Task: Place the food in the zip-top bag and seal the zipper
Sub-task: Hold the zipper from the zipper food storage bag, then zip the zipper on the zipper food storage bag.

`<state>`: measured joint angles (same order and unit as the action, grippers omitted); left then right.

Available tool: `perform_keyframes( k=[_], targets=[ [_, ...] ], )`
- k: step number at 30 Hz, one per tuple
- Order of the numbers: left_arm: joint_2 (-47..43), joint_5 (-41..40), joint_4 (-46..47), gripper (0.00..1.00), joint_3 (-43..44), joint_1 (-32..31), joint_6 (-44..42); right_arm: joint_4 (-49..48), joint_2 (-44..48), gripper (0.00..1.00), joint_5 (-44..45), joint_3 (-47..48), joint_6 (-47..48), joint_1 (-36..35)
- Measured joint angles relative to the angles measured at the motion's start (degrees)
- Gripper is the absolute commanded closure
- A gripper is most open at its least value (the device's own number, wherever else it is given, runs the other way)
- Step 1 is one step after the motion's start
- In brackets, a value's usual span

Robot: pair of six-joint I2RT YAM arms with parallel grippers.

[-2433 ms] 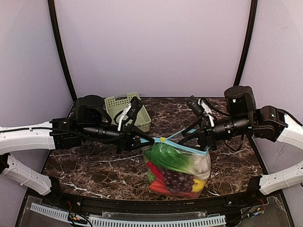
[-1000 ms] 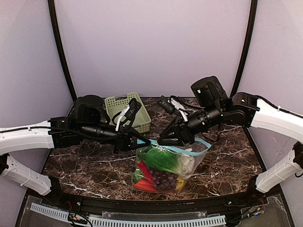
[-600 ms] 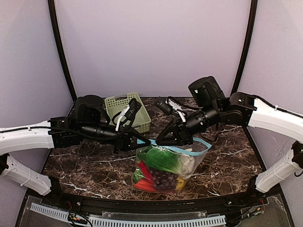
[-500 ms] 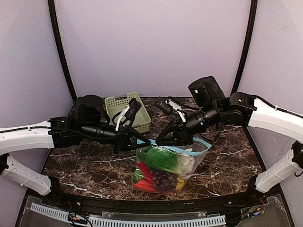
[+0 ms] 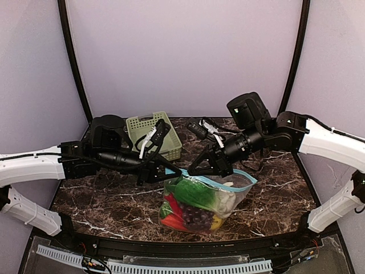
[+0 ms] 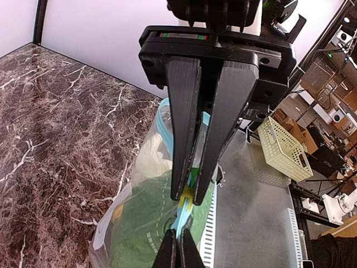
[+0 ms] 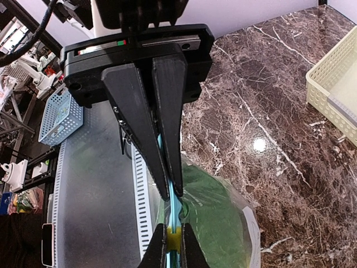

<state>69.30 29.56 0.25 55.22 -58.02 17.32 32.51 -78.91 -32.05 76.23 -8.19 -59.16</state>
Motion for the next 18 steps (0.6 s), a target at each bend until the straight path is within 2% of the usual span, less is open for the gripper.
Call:
perform_keyframes(
  k=[18],
  targets=[
    [-1.03,-2.58,-0.79,0.99,-0.31,-0.07,-0.5,-1.16,0.07,1.0,1.36,-0.46,-0.04,-0.11]
  ],
)
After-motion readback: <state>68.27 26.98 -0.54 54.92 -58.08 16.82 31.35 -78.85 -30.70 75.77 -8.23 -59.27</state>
